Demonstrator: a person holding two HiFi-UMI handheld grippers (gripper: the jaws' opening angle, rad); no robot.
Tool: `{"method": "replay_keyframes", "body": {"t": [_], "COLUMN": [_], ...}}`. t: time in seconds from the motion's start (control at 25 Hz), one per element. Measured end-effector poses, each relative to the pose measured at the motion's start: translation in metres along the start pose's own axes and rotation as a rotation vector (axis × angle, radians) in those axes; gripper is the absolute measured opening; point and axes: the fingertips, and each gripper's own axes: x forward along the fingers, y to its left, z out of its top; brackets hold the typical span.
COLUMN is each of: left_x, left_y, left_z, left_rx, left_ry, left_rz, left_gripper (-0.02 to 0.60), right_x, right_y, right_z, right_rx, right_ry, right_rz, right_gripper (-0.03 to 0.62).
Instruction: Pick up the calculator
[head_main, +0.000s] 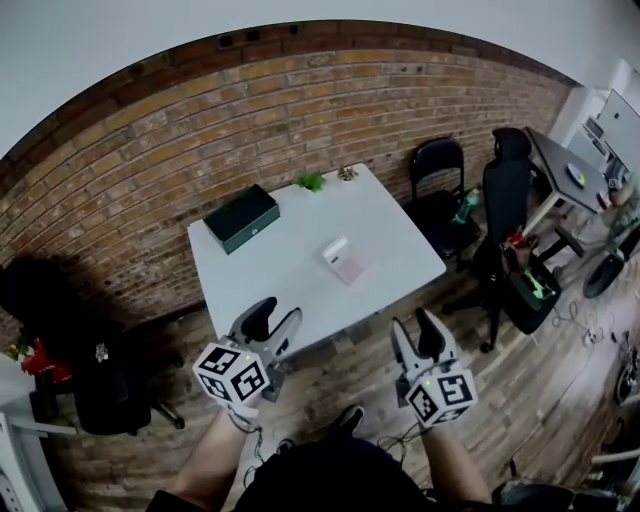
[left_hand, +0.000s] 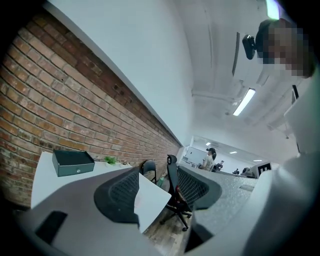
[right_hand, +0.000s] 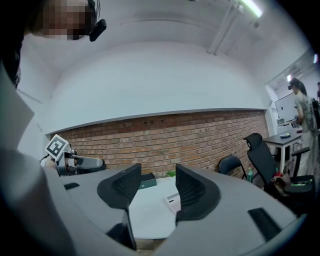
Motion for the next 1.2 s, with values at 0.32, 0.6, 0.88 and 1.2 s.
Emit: {"method": "replay_keyframes", "body": {"t": [0.32, 0.6, 0.88, 1.2], "left_x": [0.072, 0.098, 0.134, 0.195], "left_y": [-0.031, -0.035, -0.019, 0.026], "left_z": [-0.012, -0.013, -0.025, -0.044], "left_rx": [-0.001, 0.020, 0.005, -0.056], "left_ry": [0.006, 0.019, 0.042, 0.078], "left_rz": [0.088, 0.152, 0.162, 0.160], "left_gripper": [0.238, 0.238, 0.238, 0.238], "right_x": [0.015, 0.027, 0.044, 0.097], "right_y": [-0.099, -0.135, -0.155, -0.190], "right_z": [0.011, 0.017, 0.014, 0.011], "right_rx": [0.033, 0.060, 0.055, 0.037], "right_ry": [-0.014, -0.034, -0.014, 0.035], "right_rz": [0.061, 0.105, 0.113, 0.101], "right_gripper": [0.215, 0.215, 0.215, 0.215]}}
